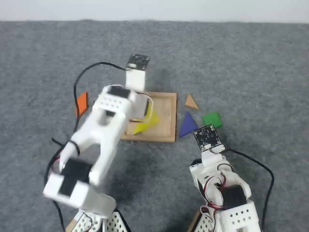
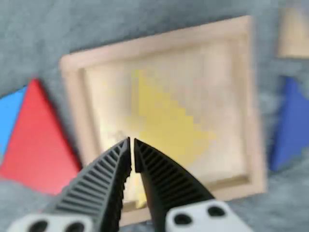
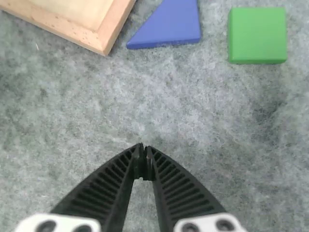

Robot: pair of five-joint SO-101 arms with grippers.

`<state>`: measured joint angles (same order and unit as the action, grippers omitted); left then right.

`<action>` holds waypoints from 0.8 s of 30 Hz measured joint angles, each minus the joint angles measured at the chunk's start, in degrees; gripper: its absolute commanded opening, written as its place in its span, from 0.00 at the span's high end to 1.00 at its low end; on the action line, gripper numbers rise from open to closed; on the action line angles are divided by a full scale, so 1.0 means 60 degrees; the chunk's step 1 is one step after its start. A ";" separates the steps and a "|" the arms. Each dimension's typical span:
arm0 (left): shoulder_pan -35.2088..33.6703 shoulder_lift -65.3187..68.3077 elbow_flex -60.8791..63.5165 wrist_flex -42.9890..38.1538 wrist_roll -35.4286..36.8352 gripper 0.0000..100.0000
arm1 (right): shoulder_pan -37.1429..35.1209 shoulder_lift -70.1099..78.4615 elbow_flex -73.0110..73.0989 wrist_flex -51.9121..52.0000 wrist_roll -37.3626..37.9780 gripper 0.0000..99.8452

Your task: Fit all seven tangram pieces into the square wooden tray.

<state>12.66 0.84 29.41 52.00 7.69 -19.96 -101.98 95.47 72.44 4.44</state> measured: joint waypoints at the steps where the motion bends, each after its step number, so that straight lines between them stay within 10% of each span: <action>1: 0.0293 -0.0249 0.0454 -0.0469 0.0000 0.99 | 0.0000 0.0000 0.0000 0.0000 0.0000 0.99; 8: 0.1626 0.0000 0.1744 -0.2476 -0.0029 0.99 | 0.0000 0.0000 0.0000 0.0000 0.0000 0.99; 24: 0.0674 0.2081 -0.0484 -0.0747 -0.0029 0.99 | 0.0000 0.0000 0.0000 0.0000 0.0000 0.99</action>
<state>16.70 13.32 26.51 47.52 7.52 -19.96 -101.98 95.47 72.44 4.44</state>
